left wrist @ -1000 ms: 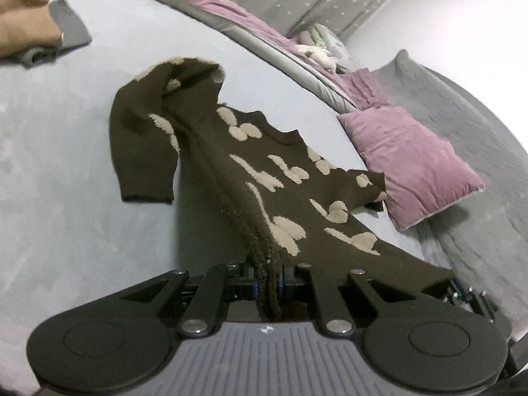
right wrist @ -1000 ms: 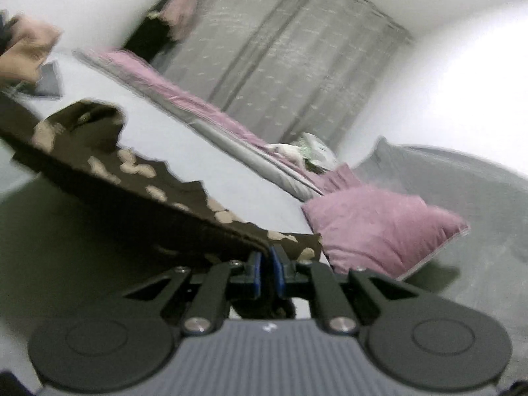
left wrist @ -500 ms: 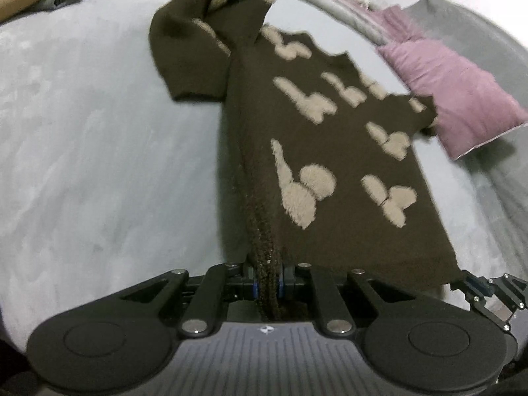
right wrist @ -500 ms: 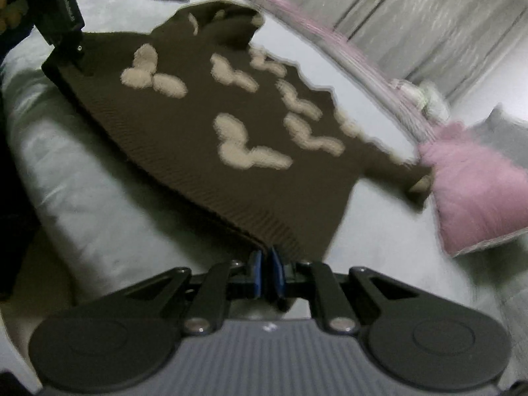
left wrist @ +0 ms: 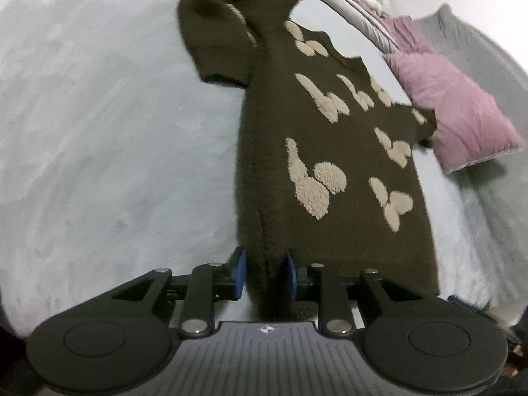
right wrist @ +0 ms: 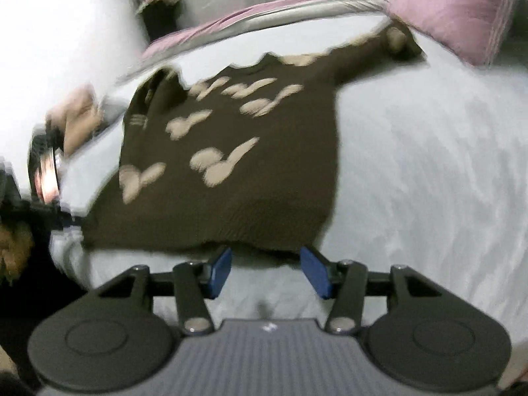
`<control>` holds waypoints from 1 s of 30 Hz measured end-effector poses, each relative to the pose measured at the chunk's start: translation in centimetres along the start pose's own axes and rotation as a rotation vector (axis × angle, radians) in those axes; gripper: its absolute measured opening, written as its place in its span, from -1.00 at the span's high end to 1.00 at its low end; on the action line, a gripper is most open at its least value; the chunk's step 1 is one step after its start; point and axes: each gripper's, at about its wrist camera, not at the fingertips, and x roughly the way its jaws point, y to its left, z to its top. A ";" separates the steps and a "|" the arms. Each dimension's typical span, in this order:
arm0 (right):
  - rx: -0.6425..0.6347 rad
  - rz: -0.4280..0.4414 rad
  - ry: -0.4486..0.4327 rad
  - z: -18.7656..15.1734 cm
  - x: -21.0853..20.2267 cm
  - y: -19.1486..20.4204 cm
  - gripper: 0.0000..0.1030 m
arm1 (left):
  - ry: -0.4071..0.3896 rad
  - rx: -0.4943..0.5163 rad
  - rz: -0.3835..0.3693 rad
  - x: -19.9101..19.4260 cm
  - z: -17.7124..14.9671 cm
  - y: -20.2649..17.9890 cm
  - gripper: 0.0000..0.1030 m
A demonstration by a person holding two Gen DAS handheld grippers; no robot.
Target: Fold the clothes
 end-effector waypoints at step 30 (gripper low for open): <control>0.237 -0.116 -0.172 3.7 1.2 -1.9 0.80 | -0.144 0.138 0.064 -0.3 0.5 -5.2 0.81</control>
